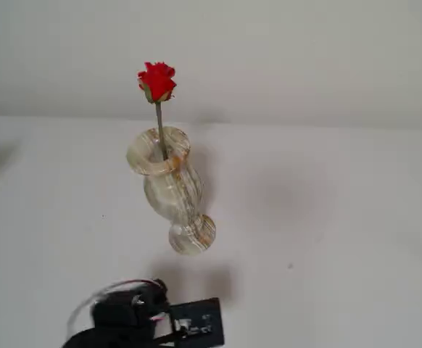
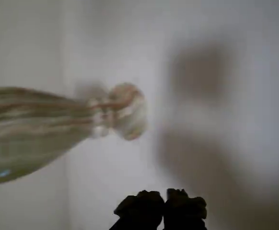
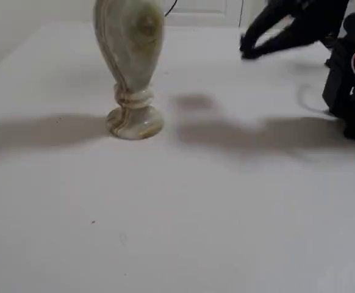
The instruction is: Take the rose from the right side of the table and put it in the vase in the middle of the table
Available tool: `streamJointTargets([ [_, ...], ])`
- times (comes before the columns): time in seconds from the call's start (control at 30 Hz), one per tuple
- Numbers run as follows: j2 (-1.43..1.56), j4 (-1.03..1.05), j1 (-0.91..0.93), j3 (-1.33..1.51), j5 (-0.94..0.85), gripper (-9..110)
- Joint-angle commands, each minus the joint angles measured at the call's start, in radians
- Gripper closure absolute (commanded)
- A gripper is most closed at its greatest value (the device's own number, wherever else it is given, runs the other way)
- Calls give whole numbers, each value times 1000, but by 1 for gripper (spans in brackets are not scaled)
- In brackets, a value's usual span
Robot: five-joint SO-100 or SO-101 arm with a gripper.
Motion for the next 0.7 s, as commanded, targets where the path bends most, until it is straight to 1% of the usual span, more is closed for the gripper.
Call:
streamJointTargets([
  [0.0,11,-97,17,133,-20,102],
  [0.67,11,-98,20,133,-9,101],
])
